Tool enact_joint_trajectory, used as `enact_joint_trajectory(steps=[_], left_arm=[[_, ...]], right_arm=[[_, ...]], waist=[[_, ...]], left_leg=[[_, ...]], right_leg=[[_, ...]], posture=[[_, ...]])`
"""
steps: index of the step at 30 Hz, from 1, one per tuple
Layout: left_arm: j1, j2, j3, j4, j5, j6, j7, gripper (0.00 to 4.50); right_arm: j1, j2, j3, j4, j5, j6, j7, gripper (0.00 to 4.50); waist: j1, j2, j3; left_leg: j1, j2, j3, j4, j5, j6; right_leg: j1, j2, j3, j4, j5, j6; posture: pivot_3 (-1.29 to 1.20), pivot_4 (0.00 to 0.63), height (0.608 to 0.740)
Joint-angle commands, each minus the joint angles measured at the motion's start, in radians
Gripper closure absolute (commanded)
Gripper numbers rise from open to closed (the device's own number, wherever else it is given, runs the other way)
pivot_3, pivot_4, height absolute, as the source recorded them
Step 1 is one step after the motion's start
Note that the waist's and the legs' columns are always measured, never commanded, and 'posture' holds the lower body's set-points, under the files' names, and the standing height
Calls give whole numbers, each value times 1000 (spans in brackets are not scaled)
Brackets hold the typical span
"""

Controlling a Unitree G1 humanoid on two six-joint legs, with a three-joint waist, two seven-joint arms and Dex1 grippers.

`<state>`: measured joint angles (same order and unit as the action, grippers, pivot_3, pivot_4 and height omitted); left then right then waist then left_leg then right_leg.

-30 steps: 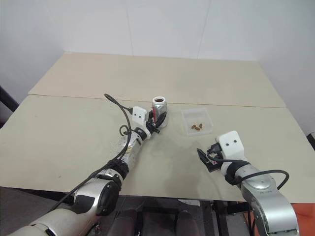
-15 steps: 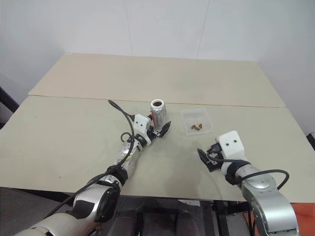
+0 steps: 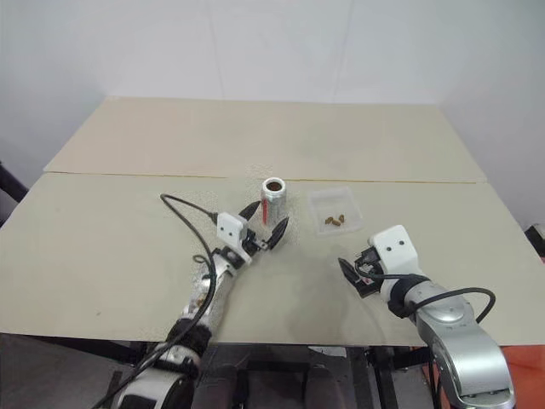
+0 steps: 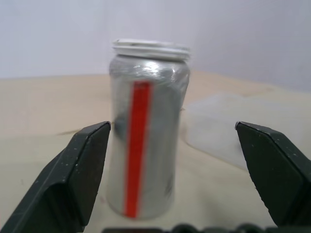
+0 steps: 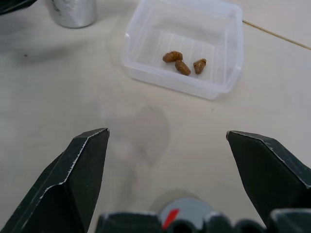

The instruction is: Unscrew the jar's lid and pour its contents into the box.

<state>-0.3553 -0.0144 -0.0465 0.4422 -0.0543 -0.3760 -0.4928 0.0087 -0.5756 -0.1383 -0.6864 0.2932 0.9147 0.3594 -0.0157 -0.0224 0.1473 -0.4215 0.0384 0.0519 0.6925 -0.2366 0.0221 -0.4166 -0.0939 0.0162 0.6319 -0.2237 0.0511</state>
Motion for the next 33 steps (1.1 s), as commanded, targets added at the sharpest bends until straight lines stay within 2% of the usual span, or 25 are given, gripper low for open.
enact_joint_trajectory(steps=[1,4,8,12,16,18,23,28,33], left_arm=[[126,95,0,-245,17,102,1,14],[214,177,25,-406,-1,164,2,14],[245,245,67,-527,-27,262,20,14],[270,365,77,-648,-163,366,-139,14],[250,524,153,-695,-353,425,-338,14],[246,599,191,-692,-438,461,-432,14],[302,765,251,-710,-567,542,-630,14],[349,800,291,-766,-620,618,-629,14],[388,794,313,-831,-623,669,-561,14]], right_arm=[[-8,-25,-27,-16,-4,-32,17,0],[-9,-41,-44,-12,5,-31,33,0],[-16,-73,-72,16,12,-38,70,0],[-18,-114,-111,24,35,-48,128,0],[48,-209,-211,28,77,-139,288,0],[103,-247,-292,34,122,-222,412,0],[229,-335,-461,63,198,-347,669,0],[320,-377,-577,81,222,-400,813,0],[360,-389,-659,93,244,-381,863,0]], waist=[[-5,0,0],[1,0,0],[21,0,0],[23,1,0],[23,1,0],[25,1,0],[24,1,0],[25,0,0],[28,0,0]], left_leg=[[1,1,0,0,0,0],[1,3,0,0,0,0],[2,3,1,1,0,-1],[2,3,2,0,0,-1],[2,5,3,0,0,-1],[2,6,3,0,0,-1],[4,6,5,-1,0,-1],[9,8,6,-1,-1,-1],[12,8,7,-2,-1,-2]], right_leg=[[0,1,1,0,0,0],[0,2,0,1,1,-2],[3,2,-1,-1,1,-2],[3,2,-2,-2,1,-2],[2,3,-2,-1,0,-4],[2,3,-2,-1,-1,-4],[3,3,-2,-3,-1,-4],[7,3,-1,-4,-8,-10],[11,3,-1,-4,-10,-9]], posture=[[0,150,740],[0,150,740],[0,150,740],[0,150,740],[0,150,740],[0,150,740],[0,150,740],[0,150,740],[0,150,740]])
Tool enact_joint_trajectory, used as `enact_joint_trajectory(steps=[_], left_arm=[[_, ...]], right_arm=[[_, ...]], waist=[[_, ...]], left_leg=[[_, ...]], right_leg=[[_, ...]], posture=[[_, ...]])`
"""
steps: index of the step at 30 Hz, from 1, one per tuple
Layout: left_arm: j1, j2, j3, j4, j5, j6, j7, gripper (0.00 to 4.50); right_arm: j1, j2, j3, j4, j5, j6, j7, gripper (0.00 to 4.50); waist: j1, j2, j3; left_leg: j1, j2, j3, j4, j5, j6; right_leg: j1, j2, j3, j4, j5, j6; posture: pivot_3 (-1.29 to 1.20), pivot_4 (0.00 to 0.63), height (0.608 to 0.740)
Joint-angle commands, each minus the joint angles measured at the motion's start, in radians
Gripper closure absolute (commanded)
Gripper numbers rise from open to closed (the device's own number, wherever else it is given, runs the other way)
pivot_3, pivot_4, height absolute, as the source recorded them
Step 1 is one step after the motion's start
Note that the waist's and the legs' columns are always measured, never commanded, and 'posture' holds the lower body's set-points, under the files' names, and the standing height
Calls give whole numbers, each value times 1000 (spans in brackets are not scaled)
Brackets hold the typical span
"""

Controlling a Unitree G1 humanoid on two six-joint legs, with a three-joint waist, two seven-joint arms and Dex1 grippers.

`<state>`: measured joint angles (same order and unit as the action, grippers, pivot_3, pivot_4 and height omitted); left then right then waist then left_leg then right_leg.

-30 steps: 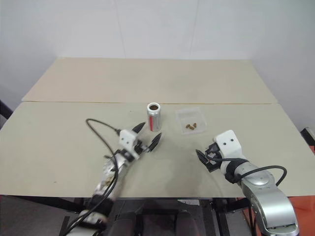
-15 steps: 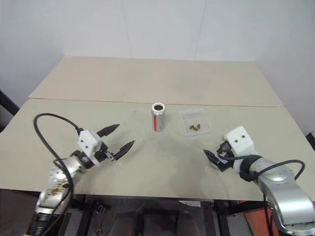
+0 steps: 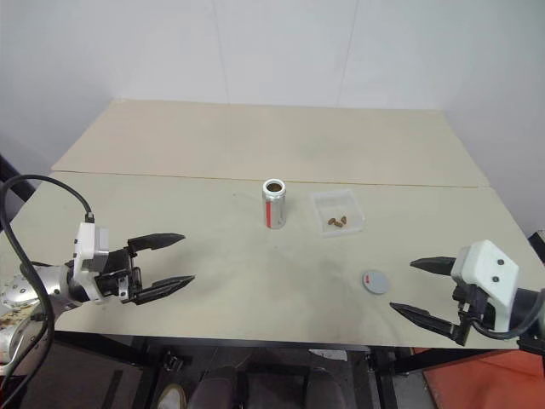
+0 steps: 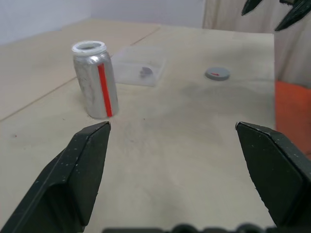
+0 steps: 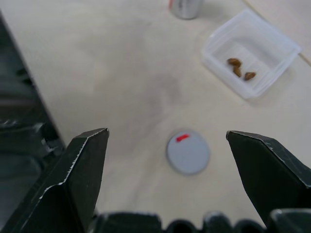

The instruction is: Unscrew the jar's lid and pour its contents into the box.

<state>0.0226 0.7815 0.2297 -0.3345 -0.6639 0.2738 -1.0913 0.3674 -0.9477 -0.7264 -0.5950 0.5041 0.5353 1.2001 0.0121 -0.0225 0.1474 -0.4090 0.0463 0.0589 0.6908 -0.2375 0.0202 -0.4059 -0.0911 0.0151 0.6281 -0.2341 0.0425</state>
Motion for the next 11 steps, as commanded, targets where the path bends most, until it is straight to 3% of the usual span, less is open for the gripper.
enact_joint_trajectory(steps=[1,11], left_arm=[[15,-3,40,-61,-15,25,45,14],[43,-6,59,-86,23,26,117,14]], right_arm=[[3,-23,-74,5,29,-8,29,0],[-95,-74,22,78,13,-43,18,0]], waist=[[0,0,0],[-1,-1,1]], left_leg=[[0,0,0,0,0,0],[3,0,2,-4,0,0]], right_leg=[[0,0,0,0,0,0],[0,0,1,-1,-1,-2]], posture=[[0,150,740],[0,150,740]])
